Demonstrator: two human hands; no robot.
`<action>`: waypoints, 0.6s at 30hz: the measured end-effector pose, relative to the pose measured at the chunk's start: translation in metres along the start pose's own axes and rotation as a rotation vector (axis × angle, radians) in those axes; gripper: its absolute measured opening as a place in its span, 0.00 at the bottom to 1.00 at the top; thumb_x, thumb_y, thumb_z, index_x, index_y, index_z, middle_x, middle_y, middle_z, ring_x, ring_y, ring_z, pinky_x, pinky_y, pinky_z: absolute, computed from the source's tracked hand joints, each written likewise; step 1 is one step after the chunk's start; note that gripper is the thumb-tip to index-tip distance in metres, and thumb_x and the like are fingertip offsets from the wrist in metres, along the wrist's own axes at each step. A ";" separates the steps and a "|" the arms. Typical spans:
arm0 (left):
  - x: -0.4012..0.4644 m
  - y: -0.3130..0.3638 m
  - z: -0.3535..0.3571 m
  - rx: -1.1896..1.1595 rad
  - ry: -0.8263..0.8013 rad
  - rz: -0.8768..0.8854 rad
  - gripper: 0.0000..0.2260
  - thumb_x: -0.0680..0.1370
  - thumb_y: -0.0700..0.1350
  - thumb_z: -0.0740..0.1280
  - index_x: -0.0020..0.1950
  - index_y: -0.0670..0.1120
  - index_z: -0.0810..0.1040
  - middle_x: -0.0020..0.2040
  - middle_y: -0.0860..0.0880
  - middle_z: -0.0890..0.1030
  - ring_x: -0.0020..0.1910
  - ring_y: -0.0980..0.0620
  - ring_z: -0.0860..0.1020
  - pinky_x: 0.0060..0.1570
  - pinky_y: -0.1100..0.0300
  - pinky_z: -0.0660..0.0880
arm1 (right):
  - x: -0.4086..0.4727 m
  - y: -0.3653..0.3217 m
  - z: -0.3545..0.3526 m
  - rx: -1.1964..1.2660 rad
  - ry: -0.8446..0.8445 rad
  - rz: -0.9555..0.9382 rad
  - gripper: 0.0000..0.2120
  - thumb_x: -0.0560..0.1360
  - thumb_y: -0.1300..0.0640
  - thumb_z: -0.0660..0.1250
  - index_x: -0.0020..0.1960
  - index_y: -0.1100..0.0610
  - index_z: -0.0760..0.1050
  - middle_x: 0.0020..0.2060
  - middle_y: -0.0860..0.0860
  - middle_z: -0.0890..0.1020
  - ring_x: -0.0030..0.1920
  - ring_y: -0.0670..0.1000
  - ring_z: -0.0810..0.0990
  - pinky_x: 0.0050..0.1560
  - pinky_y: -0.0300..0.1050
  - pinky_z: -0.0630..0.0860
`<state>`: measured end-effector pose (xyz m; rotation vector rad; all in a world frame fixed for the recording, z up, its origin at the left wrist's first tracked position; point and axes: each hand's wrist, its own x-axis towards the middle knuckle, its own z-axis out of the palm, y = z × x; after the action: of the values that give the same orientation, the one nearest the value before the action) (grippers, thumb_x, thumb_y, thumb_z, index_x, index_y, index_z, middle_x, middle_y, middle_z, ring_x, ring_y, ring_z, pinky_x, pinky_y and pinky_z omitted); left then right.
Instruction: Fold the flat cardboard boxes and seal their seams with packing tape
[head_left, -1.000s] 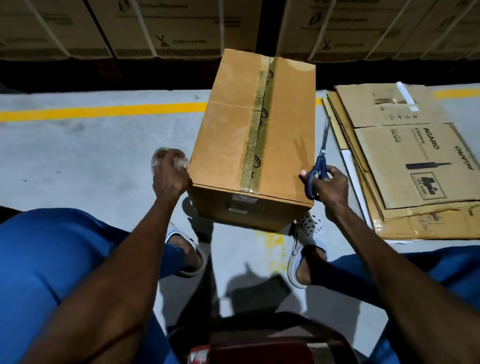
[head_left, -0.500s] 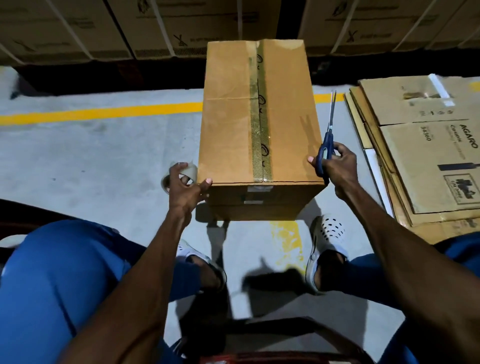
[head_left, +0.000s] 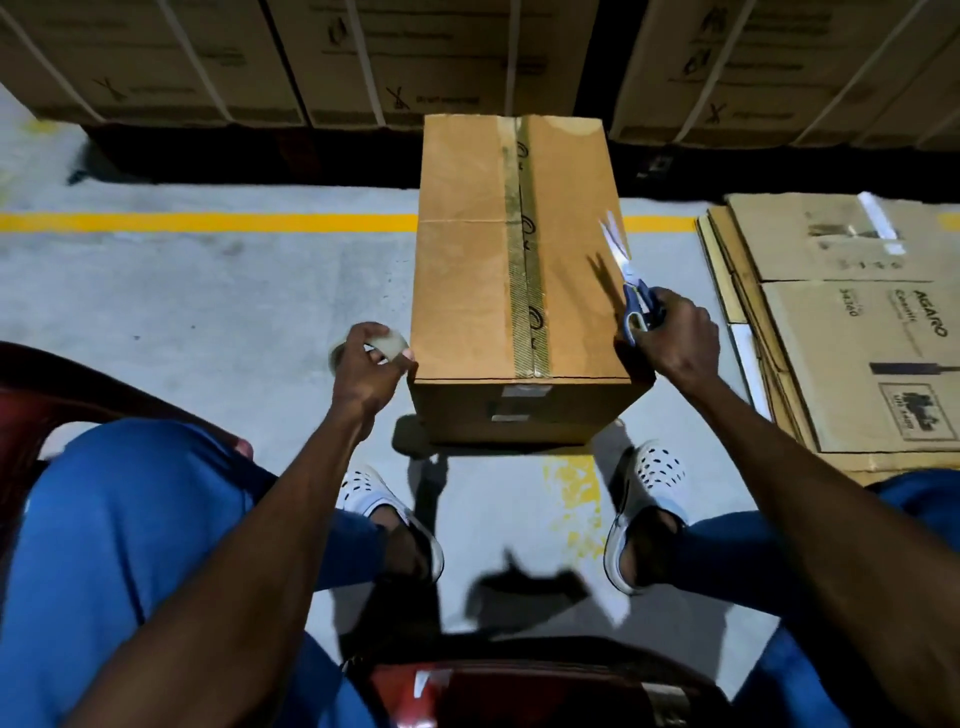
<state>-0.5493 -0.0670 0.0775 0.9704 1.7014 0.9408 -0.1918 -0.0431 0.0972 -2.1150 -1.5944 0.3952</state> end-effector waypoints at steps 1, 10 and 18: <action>-0.002 0.004 -0.003 0.024 0.035 0.030 0.15 0.76 0.43 0.74 0.59 0.50 0.73 0.57 0.42 0.78 0.54 0.41 0.80 0.48 0.46 0.80 | -0.004 -0.010 -0.007 -0.010 0.016 -0.039 0.12 0.75 0.50 0.71 0.55 0.55 0.79 0.44 0.57 0.84 0.47 0.64 0.81 0.41 0.47 0.70; -0.063 0.058 -0.020 0.172 -0.178 0.224 0.02 0.77 0.44 0.72 0.46 0.51 0.80 0.43 0.48 0.78 0.42 0.46 0.76 0.30 0.52 0.77 | -0.061 -0.088 -0.054 0.394 -0.341 -0.086 0.27 0.64 0.51 0.83 0.60 0.54 0.80 0.51 0.52 0.86 0.49 0.52 0.85 0.47 0.50 0.81; -0.126 0.069 -0.017 0.172 -0.422 0.205 0.07 0.70 0.49 0.69 0.46 0.50 0.82 0.47 0.46 0.83 0.41 0.50 0.77 0.39 0.58 0.69 | -0.121 -0.126 -0.052 0.856 -0.495 0.040 0.28 0.66 0.64 0.81 0.63 0.60 0.76 0.47 0.55 0.87 0.49 0.53 0.87 0.47 0.48 0.83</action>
<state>-0.5198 -0.1569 0.1875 1.3715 1.3567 0.6638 -0.3044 -0.1403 0.2017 -1.4302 -1.2544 1.4093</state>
